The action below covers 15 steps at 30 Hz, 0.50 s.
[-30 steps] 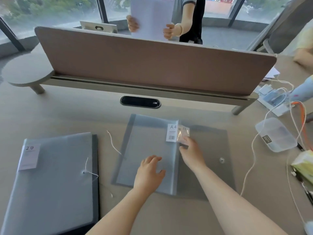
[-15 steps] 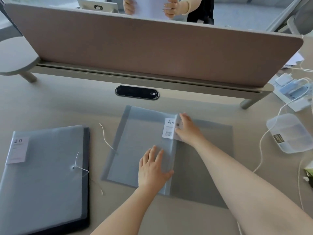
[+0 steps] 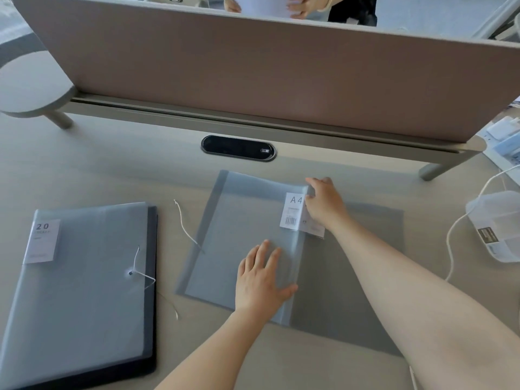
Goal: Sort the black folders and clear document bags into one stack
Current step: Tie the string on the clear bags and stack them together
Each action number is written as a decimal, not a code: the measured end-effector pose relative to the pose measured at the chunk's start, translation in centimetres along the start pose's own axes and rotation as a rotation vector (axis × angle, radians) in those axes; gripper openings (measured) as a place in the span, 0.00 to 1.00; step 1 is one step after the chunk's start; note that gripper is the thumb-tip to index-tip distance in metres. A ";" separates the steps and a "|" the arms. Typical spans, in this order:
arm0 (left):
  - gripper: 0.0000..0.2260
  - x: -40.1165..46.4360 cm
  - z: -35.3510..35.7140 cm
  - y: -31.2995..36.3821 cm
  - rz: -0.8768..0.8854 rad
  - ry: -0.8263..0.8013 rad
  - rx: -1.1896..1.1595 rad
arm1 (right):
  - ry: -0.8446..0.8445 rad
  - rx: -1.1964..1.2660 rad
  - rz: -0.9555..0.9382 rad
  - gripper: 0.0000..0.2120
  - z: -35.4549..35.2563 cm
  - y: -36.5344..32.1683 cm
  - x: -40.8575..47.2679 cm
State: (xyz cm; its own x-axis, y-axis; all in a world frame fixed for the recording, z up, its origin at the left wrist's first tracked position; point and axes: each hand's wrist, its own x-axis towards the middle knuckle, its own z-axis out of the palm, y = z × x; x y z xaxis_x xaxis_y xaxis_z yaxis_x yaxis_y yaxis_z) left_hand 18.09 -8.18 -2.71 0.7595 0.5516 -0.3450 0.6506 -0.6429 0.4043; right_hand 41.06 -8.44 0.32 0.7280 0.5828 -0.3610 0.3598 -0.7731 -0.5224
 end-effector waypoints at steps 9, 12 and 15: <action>0.39 -0.2 -1.5 1.1 -0.042 0.008 -0.149 | 0.218 0.174 -0.018 0.13 -1.7 -2.2 -2.1; 0.39 -0.3 -2.6 2.0 -0.065 0.036 -0.265 | 0.307 0.239 -0.033 0.09 -2.6 -3.6 -3.5; 0.40 -0.5 -4.1 2.9 -0.060 0.092 -0.383 | 0.341 0.319 -0.077 0.06 -3.4 -5.4 -5.3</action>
State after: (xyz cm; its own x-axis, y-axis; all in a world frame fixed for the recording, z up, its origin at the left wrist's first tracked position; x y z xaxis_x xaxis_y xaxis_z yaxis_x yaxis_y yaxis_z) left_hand 19.57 -8.17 2.12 0.7056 0.6387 -0.3069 0.6327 -0.3728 0.6788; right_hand 37.22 -8.19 7.67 0.8754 0.4789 -0.0656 0.2620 -0.5841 -0.7682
